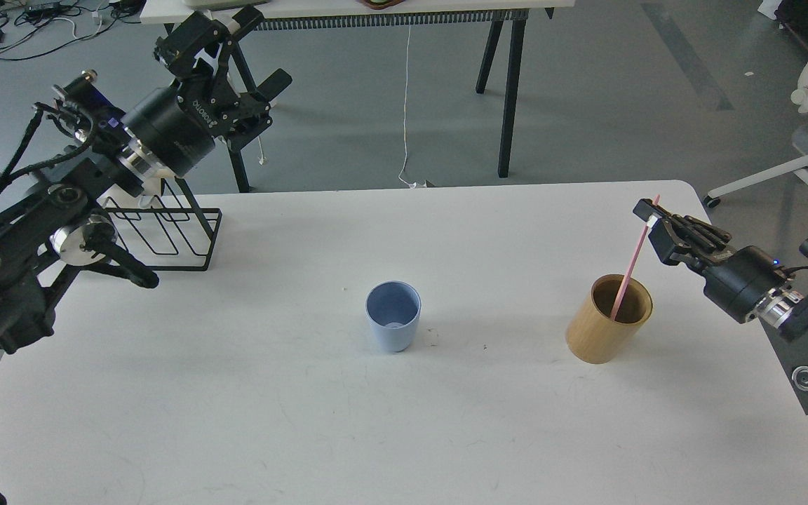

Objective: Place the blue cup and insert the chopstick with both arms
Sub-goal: 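Grasp the pink stick and pull it up out of the tan cup, then move the pink stick over the blue cup and lower it in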

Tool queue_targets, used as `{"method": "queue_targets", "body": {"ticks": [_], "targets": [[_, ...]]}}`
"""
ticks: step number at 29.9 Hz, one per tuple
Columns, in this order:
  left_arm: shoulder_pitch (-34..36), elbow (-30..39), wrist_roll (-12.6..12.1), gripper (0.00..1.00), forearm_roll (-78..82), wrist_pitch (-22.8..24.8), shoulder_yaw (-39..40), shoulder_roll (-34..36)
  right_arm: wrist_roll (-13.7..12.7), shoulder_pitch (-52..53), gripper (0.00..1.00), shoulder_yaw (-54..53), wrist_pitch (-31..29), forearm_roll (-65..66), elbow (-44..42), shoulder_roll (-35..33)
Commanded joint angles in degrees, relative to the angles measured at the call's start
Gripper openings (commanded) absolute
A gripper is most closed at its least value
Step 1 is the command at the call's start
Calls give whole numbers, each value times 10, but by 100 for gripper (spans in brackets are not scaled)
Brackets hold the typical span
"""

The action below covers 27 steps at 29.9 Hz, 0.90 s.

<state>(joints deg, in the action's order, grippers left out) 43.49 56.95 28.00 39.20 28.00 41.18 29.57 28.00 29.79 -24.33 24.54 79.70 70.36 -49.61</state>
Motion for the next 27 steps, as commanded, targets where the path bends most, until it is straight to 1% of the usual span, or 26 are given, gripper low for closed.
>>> {"method": "queue_targets", "body": {"ticks": [1,7,11,13,16,19,20,23,27], "targets": [[-3,1,0,94,0,0,1,0,0,3,0,-31,-4,-2,34,-37],[-16,-7,0,94,1,0,1,4,0,42,0,-48,-8,-3,69,-52],[-52,-22,0,96,-1,0,4,22,0,106,0,-40,-10,-30,69,-47],[-65,-23,0,97,-1,0,7,31,0,145,0,-27,-14,-45,66,-32],[-80,-24,0,97,-3,0,8,43,0,216,0,22,-27,-52,52,33],[-87,-26,0,97,-4,0,16,50,0,280,0,87,-24,-52,3,91],[-89,-30,0,97,-4,0,20,51,0,296,0,106,-23,-51,-19,121],[-94,-32,0,97,-4,0,21,55,0,309,0,125,-24,-47,-64,191],[-96,-34,0,97,-4,0,21,58,0,307,0,129,-25,-40,-111,265]]}}
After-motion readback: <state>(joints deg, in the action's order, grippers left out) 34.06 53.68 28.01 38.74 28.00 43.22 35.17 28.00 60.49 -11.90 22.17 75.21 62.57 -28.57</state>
